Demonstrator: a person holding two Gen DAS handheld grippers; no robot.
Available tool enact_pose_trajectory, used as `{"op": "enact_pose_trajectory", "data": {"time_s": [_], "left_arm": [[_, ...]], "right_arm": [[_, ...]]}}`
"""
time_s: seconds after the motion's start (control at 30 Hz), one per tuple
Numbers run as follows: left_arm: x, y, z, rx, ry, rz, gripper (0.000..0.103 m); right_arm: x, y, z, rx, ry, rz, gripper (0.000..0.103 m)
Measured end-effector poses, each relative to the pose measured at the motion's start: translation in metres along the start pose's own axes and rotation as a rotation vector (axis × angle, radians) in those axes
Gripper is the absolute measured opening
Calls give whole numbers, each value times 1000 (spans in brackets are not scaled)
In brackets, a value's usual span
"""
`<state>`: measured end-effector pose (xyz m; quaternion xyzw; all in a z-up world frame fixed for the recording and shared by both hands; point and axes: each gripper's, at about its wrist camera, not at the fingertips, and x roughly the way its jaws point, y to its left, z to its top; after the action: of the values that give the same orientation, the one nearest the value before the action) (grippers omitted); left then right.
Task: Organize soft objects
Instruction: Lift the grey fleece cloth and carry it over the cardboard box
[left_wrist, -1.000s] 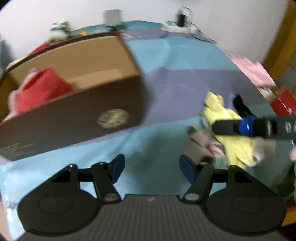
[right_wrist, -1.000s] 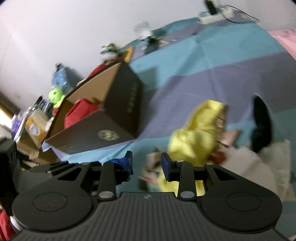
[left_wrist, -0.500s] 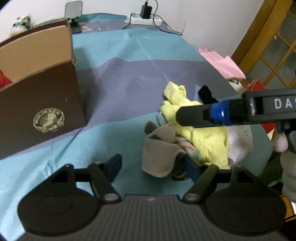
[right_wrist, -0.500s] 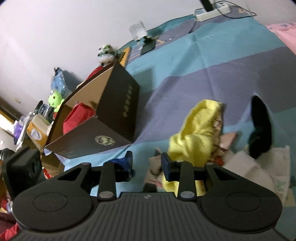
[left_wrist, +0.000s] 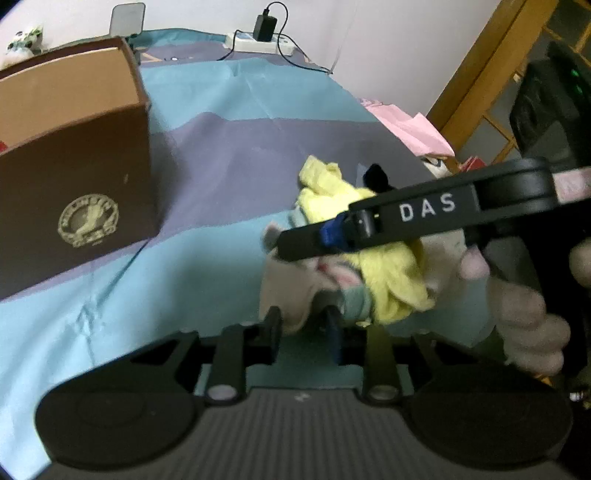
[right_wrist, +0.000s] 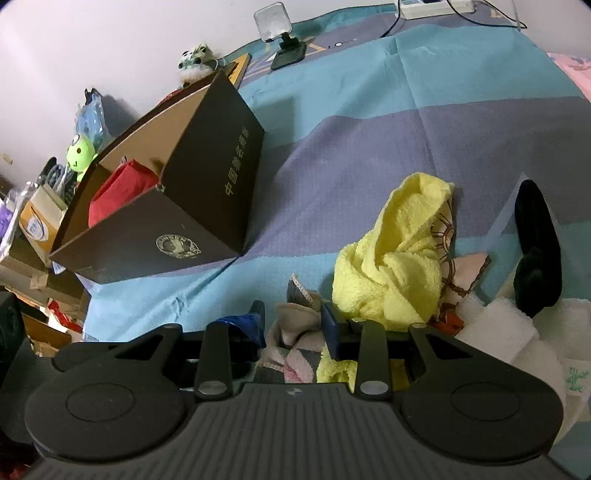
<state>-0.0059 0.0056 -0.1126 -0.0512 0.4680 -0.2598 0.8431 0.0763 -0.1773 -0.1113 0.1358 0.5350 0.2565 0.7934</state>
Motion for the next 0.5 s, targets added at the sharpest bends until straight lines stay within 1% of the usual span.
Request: {"op": "enact_pose_trajectory", "data": {"time_s": [0.03, 0.1, 0.23, 0.27, 0.3, 0.33, 0.37, 0.4, 0.43, 0.5], "left_arm": [[0, 1, -2, 0, 8, -1, 60], [2, 1, -3, 6, 14, 10, 59], [10, 3, -1, -3, 39, 2, 59], [12, 3, 0, 1, 39, -2, 49], [14, 2, 1, 10, 35, -7, 47], [15, 1, 2, 18, 39, -17, 40], [16, 0, 3, 24, 40, -30, 37], [16, -1, 3, 27, 42, -41, 29], [16, -3, 3, 33, 39, -45, 19], [11, -6, 4, 58, 14, -22, 18]], "right_arm": [[1, 1, -1, -14, 4, -3, 16], [4, 6, -2, -41, 11, -23, 16], [13, 9, -4, -75, 11, -51, 15], [12, 10, -5, -85, 10, -53, 15], [12, 11, -5, -92, 8, -55, 14], [11, 12, -6, -98, 6, -57, 13], [9, 11, -6, -97, 4, -53, 10], [7, 10, -6, -84, 2, -47, 9], [6, 11, -6, -71, -2, -39, 8], [-1, 12, -6, -61, -29, -24, 5]]}}
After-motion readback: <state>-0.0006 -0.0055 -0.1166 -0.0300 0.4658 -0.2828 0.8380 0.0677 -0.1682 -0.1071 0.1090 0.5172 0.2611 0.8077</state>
